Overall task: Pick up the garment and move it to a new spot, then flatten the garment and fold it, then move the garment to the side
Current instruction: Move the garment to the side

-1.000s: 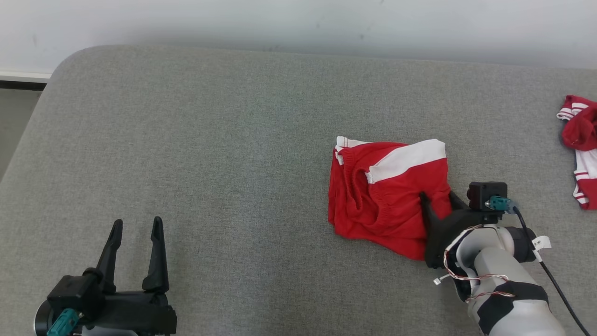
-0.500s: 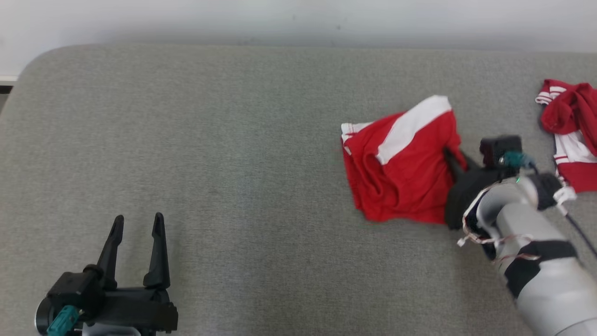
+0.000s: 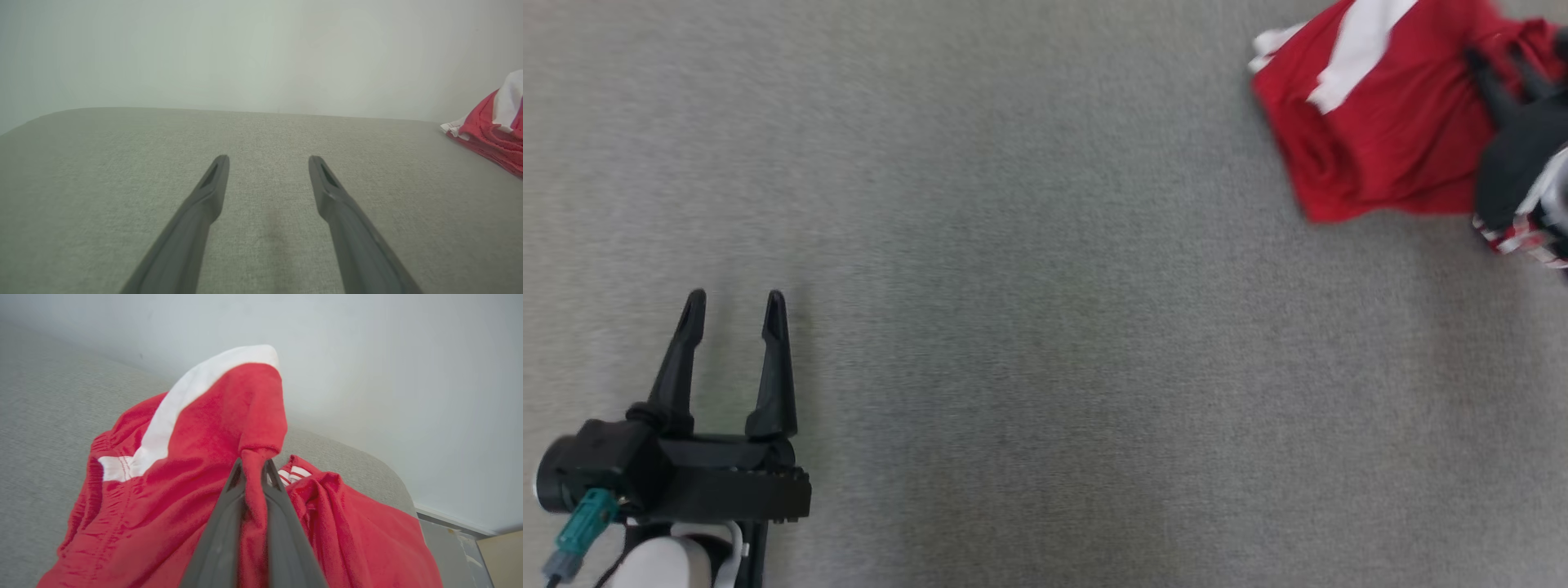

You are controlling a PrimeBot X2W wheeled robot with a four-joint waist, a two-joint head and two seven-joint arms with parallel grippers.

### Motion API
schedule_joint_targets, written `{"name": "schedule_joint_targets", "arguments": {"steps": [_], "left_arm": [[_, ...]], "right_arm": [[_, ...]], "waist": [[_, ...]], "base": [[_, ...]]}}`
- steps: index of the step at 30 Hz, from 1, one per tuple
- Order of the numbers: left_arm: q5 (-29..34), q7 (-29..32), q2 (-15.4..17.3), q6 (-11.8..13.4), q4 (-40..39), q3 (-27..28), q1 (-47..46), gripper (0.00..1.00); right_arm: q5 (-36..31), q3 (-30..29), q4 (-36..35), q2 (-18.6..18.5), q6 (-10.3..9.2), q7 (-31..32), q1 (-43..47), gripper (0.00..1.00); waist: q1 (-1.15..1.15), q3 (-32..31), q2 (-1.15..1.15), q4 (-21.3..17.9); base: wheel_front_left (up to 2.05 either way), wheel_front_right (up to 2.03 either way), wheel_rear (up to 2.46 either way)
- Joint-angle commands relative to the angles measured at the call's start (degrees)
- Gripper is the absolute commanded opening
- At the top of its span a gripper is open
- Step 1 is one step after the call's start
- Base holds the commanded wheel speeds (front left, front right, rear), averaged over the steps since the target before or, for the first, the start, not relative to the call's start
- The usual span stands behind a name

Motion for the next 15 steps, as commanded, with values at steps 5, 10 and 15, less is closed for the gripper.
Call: {"name": "schedule_joint_targets", "arguments": {"steps": [5, 10, 15], "left_arm": [[0.63, 0.00, 3.37, 0.09, -3.13, -1.19, -1.86, 1.00], [0.64, 0.47, 5.51, 0.09, -6.52, -1.23, -0.89, 1.00], [0.57, 1.82, 6.59, 0.14, -9.64, -1.25, -0.52, 1.00]], "right_arm": [[3.94, 0.32, -5.54, -8.67, -0.18, 3.20, -2.74, 0.00], [5.15, -0.87, -8.08, -13.40, -0.18, 5.38, -4.28, 0.00], [4.13, -1.49, -8.27, -15.91, -0.18, 6.63, -6.46, 0.00]], "waist": [[-0.01, 9.98, -0.01, -8.62], [-0.01, 12.51, -0.01, -11.00], [-0.01, 14.01, -0.01, -11.98]], "base": [[0.00, 0.00, 0.00], [0.00, 0.00, 0.00], [0.00, 0.00, 0.00]]}}
